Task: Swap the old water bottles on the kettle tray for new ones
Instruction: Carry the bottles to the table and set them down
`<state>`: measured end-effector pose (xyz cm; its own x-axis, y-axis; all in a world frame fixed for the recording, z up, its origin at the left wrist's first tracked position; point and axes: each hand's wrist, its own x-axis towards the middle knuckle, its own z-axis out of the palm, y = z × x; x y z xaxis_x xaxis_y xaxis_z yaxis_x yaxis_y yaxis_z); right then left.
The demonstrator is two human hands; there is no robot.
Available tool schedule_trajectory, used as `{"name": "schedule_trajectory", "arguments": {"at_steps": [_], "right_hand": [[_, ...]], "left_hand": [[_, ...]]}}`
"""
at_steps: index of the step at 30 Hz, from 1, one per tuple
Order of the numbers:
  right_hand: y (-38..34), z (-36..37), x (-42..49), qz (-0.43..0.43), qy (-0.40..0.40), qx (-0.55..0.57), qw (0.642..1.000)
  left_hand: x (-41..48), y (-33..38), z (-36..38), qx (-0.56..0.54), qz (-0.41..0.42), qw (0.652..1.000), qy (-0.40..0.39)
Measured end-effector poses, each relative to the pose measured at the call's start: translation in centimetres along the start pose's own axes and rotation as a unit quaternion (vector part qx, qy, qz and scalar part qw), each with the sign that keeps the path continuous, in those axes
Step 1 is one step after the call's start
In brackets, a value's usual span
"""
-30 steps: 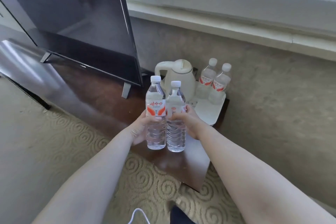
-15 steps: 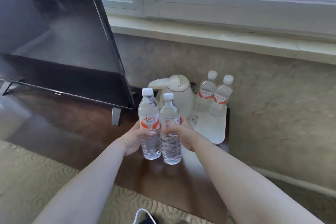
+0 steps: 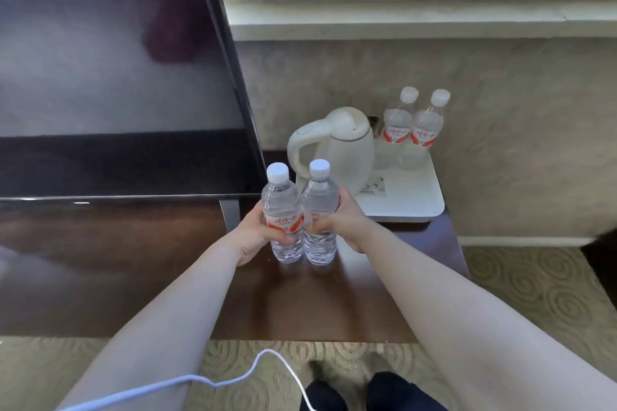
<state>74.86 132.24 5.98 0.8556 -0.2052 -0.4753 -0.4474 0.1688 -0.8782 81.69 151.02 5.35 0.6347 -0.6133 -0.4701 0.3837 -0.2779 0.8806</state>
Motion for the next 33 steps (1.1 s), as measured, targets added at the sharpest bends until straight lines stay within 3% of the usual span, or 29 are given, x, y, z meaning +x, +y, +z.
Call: {"name": "schedule_trajectory", "arguments": {"at_steps": [4,13,21,33], "right_hand": [[0.9,1.6,-0.1,-0.006,0.029,0.005,1.0],[0.7,2.4,0.5,-0.002,0.0,-0.016,1.0],[1.4,3.3,0.6,-0.026,0.04,0.009,0.999],[0.6,2.9,0.0,-0.038,0.003,-0.105,0.994]], "left_hand": [[0.3,-0.4,-1.0,0.03,-0.001,0.999,0.019],[0.6,-0.6,-2.3,0.067,-0.003,0.998,-0.008],[0.7,-0.3,-2.6,0.072,0.009,0.997,0.021],[0.7,-1.2,-3.2,0.129,0.022,0.991,0.016]]}}
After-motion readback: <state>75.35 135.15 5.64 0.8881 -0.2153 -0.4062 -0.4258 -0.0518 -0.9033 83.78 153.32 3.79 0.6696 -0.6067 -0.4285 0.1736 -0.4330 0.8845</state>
